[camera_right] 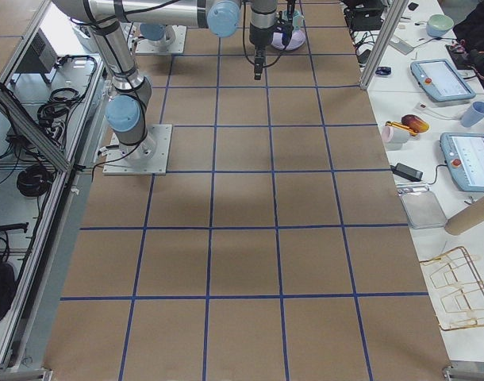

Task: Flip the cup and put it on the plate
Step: 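Carry the upright mug with the left gripper onto the white plate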

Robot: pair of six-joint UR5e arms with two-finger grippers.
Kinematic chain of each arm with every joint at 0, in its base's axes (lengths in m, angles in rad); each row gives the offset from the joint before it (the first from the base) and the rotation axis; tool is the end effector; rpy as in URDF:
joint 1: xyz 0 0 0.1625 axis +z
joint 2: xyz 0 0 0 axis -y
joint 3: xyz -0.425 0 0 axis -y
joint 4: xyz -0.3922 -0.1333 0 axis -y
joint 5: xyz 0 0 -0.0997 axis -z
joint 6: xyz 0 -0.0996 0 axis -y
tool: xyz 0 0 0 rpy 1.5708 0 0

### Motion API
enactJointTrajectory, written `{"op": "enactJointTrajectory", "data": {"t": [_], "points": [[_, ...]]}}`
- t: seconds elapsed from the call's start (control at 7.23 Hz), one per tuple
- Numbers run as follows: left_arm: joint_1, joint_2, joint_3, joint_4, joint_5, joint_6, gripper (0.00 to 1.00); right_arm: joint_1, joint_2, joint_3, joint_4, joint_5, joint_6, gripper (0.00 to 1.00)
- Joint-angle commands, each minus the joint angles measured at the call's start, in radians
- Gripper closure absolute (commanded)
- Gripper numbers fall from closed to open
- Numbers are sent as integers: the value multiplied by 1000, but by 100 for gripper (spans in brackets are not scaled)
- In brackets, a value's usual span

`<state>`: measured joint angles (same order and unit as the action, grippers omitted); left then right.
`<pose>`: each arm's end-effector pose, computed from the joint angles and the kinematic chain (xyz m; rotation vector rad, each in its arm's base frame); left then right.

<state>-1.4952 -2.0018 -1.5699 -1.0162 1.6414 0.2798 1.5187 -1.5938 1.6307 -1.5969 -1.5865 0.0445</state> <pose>-0.0772 -0.6530 0.2989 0.3038 3.0304 -0.1678 0.1065 -0.4870 0.4723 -0.1508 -3.1222 -0.0170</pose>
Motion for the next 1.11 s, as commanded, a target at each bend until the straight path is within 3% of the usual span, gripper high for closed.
{"op": "enactJointTrajectory", "data": {"t": [0.0,0.28,0.41,0.55,0.83,0.97], "points": [[1,-11,-25,8,-3,1,100,0,0,0,0,-1,0,0],[3,-11,-39,4,-5,4,100,0,0,0,0,-1,0,0],[4,-8,-41,-2,-2,1,77,0,0,0,0,-1,0,0],[1,3,-41,-7,1,-1,1,0,0,0,0,-1,0,0],[6,30,-26,-91,-5,-23,0,0,0,0,0,-1,0,0],[9,53,-10,-134,-47,-130,0,0,0,0,0,-1,0,0]]}}
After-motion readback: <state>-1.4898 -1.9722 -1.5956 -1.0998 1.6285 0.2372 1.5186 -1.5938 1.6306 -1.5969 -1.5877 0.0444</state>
